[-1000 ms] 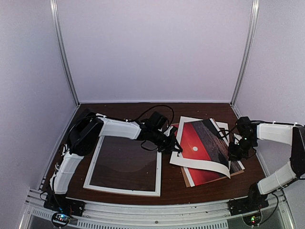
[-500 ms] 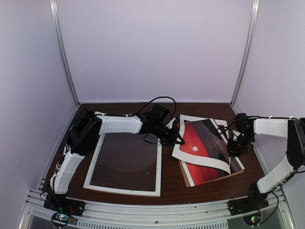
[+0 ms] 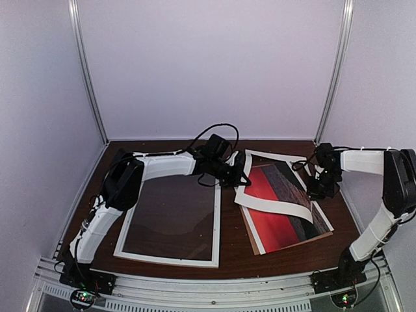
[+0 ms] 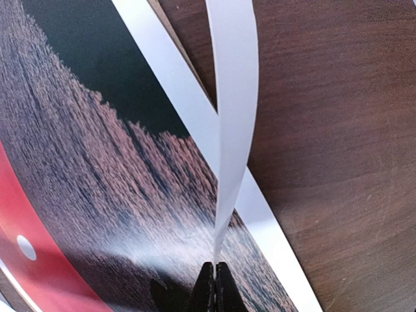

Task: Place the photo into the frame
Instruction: Pick up the mat board from the photo, then place the mat board on the glass panel.

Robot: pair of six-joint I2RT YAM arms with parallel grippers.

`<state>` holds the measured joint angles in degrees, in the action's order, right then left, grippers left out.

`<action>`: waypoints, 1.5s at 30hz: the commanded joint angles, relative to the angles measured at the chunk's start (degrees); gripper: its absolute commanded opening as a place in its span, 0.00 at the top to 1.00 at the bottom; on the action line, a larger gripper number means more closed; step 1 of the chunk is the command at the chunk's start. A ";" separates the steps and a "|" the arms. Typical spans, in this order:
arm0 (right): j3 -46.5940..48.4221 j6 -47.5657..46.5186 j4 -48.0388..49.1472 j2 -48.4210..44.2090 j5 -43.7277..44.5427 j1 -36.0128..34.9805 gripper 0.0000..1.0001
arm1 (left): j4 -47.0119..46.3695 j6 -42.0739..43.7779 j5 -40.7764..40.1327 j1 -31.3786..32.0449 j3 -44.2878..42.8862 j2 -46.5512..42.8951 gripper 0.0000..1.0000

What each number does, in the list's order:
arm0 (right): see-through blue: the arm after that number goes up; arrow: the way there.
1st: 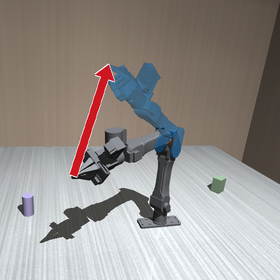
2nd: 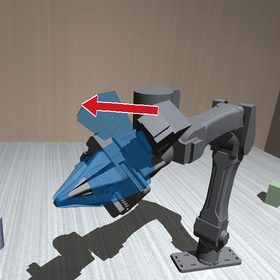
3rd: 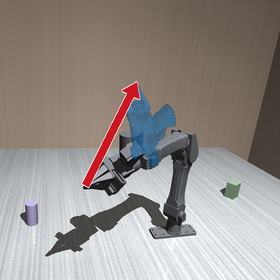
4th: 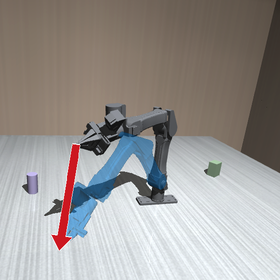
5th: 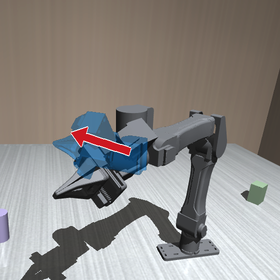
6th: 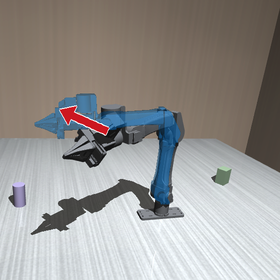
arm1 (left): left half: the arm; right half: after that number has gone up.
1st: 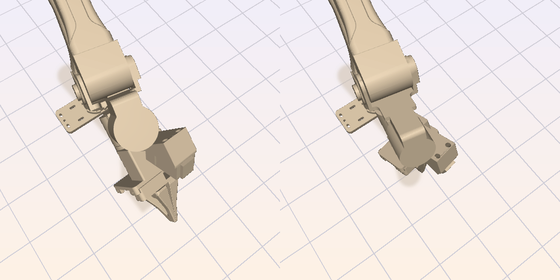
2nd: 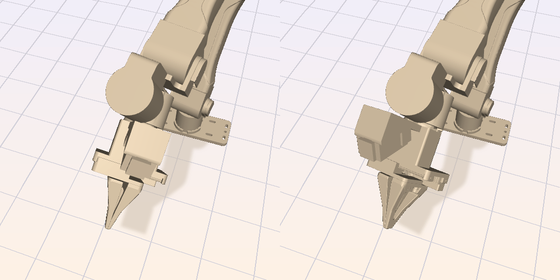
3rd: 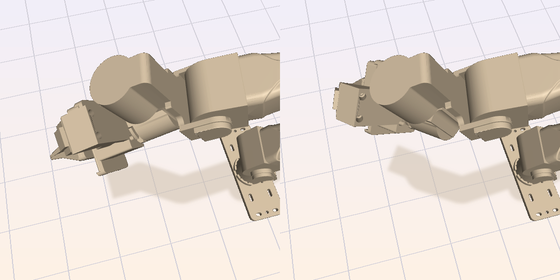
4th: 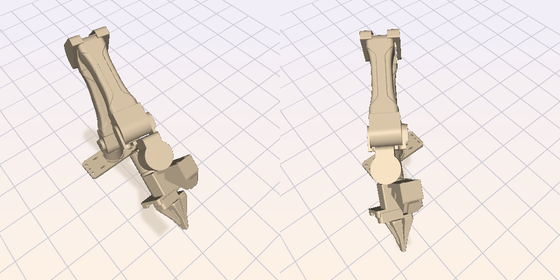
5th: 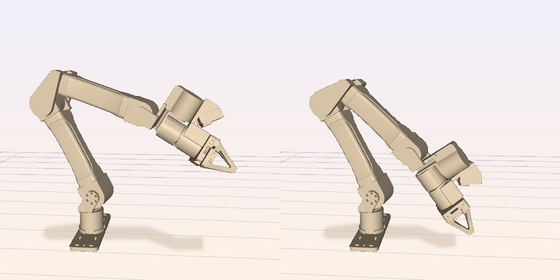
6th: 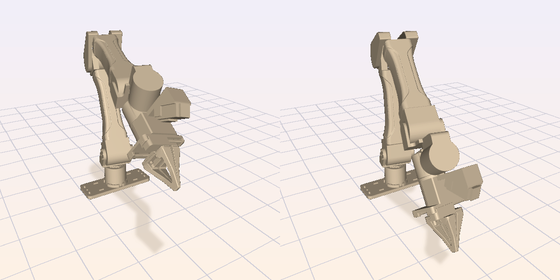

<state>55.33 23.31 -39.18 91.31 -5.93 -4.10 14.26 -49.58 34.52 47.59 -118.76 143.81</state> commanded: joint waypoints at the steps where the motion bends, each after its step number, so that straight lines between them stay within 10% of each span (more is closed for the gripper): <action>1: 3.31 0.24 2.35 1.65 1.82 0.37 0.97 | -0.51 2.11 -0.54 -1.71 -3.62 1.01 1.00; 20: 4.40 0.97 1.64 -0.27 -6.31 -2.11 0.90 | 8.90 6.35 -1.05 -3.82 3.98 -10.48 1.00; 34: 6.04 3.02 -4.60 -8.06 -10.32 -12.24 0.42 | 12.93 8.29 -3.94 -3.82 26.22 -32.28 1.00; 45: 2.68 3.65 -2.52 -9.53 -12.73 -13.18 0.39 | 21.40 10.48 -10.59 -5.59 42.75 -51.20 1.00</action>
<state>60.31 26.17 -42.92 81.25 -16.97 -16.75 31.51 -41.43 27.20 43.94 -80.14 98.59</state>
